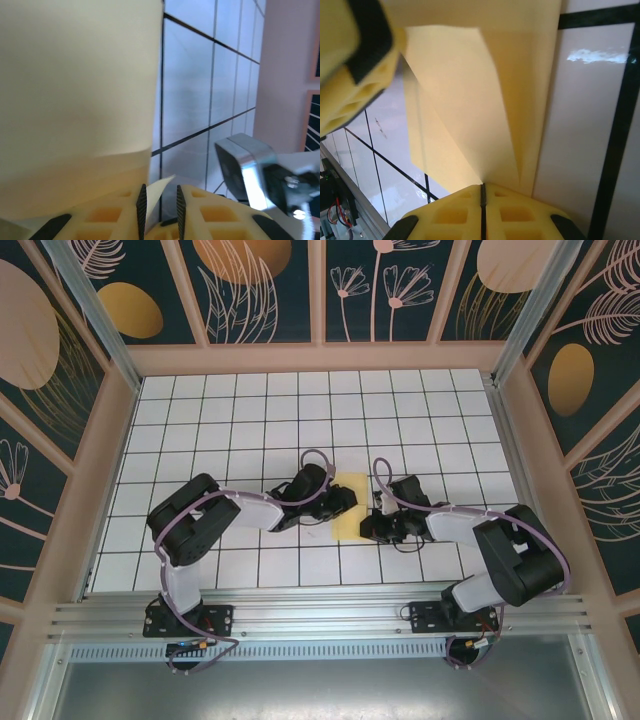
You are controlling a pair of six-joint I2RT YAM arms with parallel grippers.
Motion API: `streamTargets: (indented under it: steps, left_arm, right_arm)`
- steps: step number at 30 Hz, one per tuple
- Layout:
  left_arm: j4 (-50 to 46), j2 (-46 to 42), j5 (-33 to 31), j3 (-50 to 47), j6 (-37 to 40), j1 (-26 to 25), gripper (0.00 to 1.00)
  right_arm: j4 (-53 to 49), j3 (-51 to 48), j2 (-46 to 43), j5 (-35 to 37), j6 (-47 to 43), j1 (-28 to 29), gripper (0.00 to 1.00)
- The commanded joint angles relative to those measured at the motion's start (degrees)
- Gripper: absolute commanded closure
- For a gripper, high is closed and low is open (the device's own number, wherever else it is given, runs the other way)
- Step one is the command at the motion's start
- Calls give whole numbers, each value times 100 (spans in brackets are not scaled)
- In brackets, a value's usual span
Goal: Fold a paper plane with a square sheet of paper (pick it up from the middle)
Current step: Fold the triangle a second time at the center of the table.
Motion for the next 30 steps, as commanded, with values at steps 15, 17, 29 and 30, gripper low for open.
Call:
streamTargets:
  steps: [15, 17, 29, 30]
  left_arm:
    - [1310, 178, 110, -586, -553, -321, 79]
    - [1350, 267, 93, -590, -562, -326, 79]
    - [250, 447, -661, -329, -228, -321, 80]
    - [81, 415, -786, -303, -178, -314, 80]
  right_arm:
    - [-414, -79, 58, 246, -32, -53, 90]
    - [-425, -83, 54, 261, -32, -53, 90]
    - [-682, -88, 25, 444, -100, -53, 92]
    - [-699, -88, 13, 456, -111, -52, 92]
